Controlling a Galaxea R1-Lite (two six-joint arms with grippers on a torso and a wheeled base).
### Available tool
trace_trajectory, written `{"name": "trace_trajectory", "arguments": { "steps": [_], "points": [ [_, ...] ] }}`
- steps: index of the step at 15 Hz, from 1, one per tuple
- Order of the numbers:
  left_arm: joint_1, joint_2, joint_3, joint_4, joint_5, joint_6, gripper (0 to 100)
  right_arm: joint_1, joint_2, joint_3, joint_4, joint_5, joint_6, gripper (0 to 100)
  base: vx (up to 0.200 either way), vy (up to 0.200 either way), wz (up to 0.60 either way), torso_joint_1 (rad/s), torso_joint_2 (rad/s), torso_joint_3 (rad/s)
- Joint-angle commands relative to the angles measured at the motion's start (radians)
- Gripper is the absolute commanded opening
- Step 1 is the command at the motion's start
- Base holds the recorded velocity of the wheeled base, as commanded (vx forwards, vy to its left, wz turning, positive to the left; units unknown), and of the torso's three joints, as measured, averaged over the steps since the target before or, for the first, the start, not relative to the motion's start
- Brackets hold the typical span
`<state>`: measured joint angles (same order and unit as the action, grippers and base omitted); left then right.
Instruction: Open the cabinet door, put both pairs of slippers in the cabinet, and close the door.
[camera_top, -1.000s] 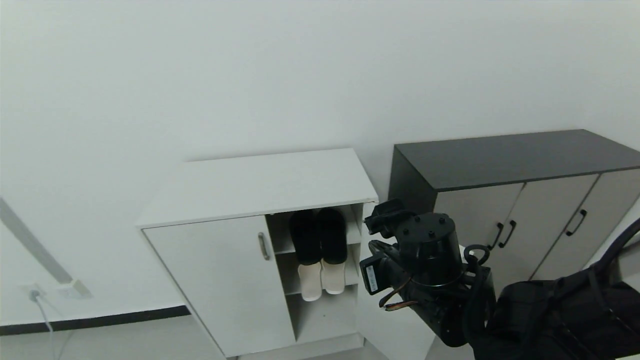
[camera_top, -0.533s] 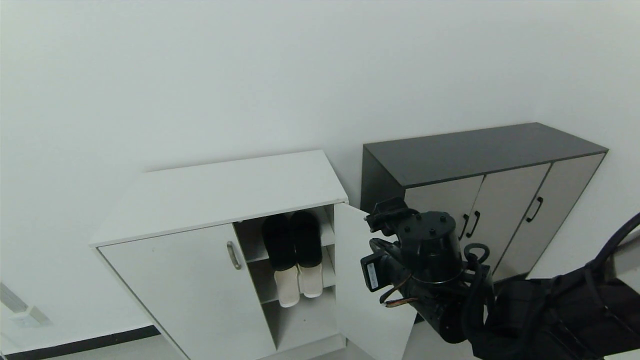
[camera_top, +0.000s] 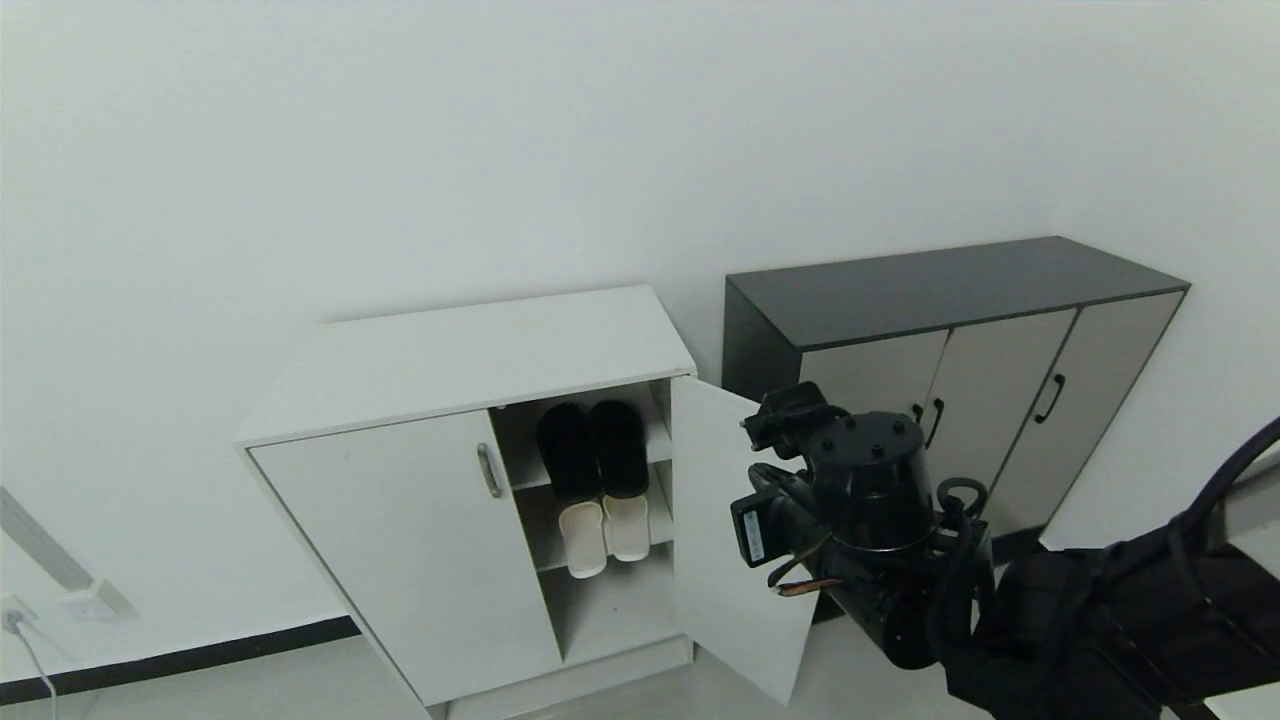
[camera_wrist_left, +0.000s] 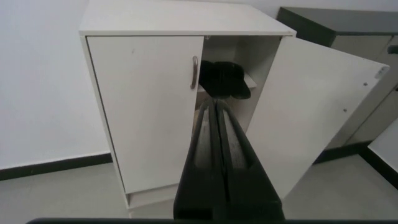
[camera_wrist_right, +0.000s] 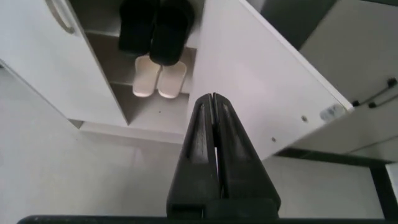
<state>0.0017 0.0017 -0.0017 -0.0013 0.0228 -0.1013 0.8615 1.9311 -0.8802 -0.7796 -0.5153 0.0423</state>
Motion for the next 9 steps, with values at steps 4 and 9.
{"name": "trace_trajectory", "arguments": {
  "steps": [4,9],
  "points": [
    [0.000,0.000,0.000,0.000,0.000,0.000,0,-0.159,0.037,-0.097,0.008,0.051,-0.019,0,0.000,0.000,0.00,0.000,0.00,0.000],
    [0.000,0.000,0.000,0.000,0.000,0.000,0,-0.285,0.132,-0.321,0.201,0.077,0.047,0,0.000,0.000,0.00,0.000,0.00,0.000]
  ]
}}
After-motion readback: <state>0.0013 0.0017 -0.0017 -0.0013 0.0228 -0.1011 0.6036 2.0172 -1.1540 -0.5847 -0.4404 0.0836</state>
